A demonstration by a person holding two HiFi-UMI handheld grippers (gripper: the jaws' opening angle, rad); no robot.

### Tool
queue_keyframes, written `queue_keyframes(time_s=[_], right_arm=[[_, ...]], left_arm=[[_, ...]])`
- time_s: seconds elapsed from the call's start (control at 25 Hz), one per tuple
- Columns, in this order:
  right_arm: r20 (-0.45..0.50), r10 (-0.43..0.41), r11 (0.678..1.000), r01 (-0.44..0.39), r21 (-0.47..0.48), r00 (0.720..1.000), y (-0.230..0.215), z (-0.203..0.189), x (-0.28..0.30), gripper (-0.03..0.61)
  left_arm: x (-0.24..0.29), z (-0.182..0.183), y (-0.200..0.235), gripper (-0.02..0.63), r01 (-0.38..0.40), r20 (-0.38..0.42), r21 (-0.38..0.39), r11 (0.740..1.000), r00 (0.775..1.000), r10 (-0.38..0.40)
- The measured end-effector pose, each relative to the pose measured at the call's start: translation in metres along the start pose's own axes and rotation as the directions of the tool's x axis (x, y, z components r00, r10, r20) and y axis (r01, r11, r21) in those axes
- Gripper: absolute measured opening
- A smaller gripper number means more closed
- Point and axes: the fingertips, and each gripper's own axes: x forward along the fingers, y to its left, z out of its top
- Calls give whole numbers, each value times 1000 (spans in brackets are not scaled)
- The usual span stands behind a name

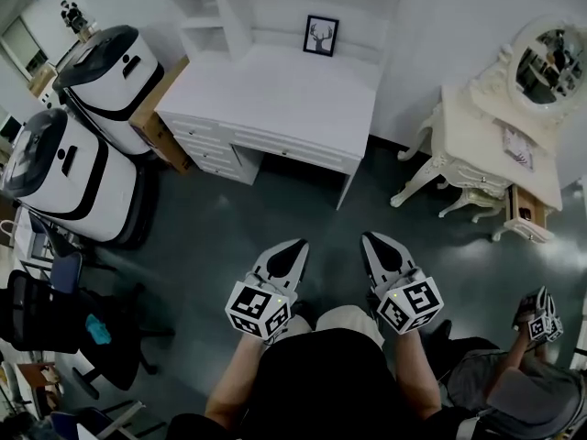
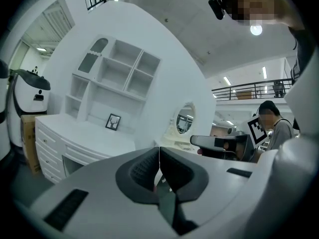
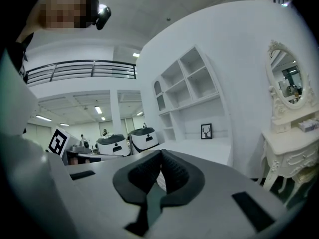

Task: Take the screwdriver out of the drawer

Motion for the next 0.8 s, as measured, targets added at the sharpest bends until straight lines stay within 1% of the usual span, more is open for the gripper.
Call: queue_keyframes(time_s=[0.28, 0.56, 0.72, 0.8], right_arm=[[-42, -44, 999, 43, -21, 998, 1, -17, 9, 17], [-72, -23, 999, 21, -29, 997, -19, -17, 36, 17], [-85, -15, 997, 9, -77, 996, -42, -8, 64, 17], [-81, -3, 997, -4, -83, 997, -57, 1, 77, 17]], left_arm=[[1, -15, 17, 25, 3, -29, -35, 999, 1000, -4], [27, -18, 31, 25, -7, -53, -49, 999, 999, 5], [52, -12, 51, 25, -60, -51, -58, 997, 997, 57], [68, -7, 61, 25, -91, -55, -61, 994, 995, 87]])
